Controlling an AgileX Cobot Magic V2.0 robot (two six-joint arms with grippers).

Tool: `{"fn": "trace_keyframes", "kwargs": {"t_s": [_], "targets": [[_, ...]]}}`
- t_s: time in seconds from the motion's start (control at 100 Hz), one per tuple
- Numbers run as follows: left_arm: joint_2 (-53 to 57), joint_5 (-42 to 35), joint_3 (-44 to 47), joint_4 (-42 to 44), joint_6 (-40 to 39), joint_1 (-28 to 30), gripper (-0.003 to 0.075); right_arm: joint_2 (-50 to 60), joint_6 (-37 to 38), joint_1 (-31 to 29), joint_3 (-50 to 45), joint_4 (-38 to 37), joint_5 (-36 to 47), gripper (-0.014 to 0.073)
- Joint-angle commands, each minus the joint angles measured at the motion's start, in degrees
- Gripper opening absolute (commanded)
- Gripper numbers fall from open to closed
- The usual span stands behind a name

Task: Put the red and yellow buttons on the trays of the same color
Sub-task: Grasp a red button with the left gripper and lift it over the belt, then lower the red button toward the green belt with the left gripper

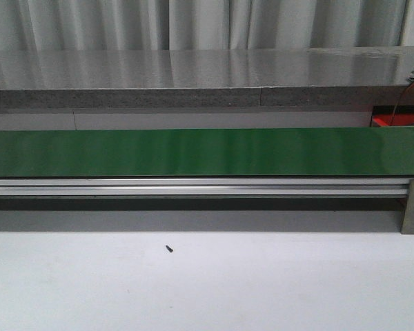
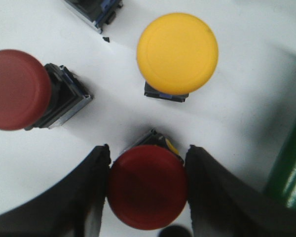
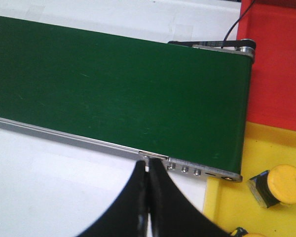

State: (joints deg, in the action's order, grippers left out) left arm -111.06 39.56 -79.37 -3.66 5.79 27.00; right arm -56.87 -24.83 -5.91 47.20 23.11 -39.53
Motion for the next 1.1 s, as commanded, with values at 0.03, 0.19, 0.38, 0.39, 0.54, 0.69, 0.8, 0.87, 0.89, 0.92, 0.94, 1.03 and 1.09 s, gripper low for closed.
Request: {"fn": "trace_keyframes", "kwargs": {"t_s": [0.03,0.19,0.38,0.39,0.54,0.69,0.8,0.87,0.89,0.92,0.94,1.03,1.09], "targets": [[2.8,-1.7,-1.9,-0.2,-0.6,0.1,0.02,0.9,-0.6,0.1,1.9,1.1,2.9,-0.0069],[3.4,1.0,-3.3,-0.2,-0.6,0.1,0.02,0.9,-0.6,0.1,1.9,1.1,2.9,-0.0069],[8.6,3.6,-6.1,-0.2,-0.6,0.0,0.02,0.9,-0.6,0.1,1.9,1.1,2.9,-0.0069],[9.1,3.8,-6.1,-0.3,-0.6,0.0,0.02,0.9,-0.6,0.1,1.9,1.1,2.9,-0.0069],[14.3,6.7,-8.3,-2.3,-0.4,0.0,0.02,0.9,-0.6,0.1,1.9,1.1,2.9,-0.0069],[17.4,7.2,-8.5,-6.1,0.7,-0.3,0.02,0.9,-0.6,0.1,1.9,1.1,2.9,-0.0069],[17.5,8.6,-8.5,-9.3,3.0,-1.7,0.02,0.9,-0.6,0.1,1.9,1.1,2.9,-0.0069],[17.5,8.9,-8.5,-9.4,3.8,-3.2,0.02,0.9,-0.6,0.1,1.9,1.1,2.9,-0.0069],[17.5,8.9,-8.4,-9.4,3.9,-3.7,0.02,0.9,-0.6,0.1,1.9,1.1,2.9,-0.0069],[17.5,8.9,-8.4,-9.4,4.1,-4.2,0.02,0.9,-0.6,0.1,1.9,1.1,2.9,-0.0069],[17.5,8.9,-8.4,-9.4,4.1,-4.6,0.02,0.9,-0.6,0.1,1.9,1.1,2.9,-0.0069],[17.2,8.9,-8.4,-9.2,4.1,-6.3,0.02,0.9,-0.6,0.1,1.9,1.1,2.9,-0.0069],[16.7,8.7,-8.4,-8.8,4.1,-7.0,0.02,0.9,-0.6,0.1,1.9,1.1,2.9,-0.0069]]}}
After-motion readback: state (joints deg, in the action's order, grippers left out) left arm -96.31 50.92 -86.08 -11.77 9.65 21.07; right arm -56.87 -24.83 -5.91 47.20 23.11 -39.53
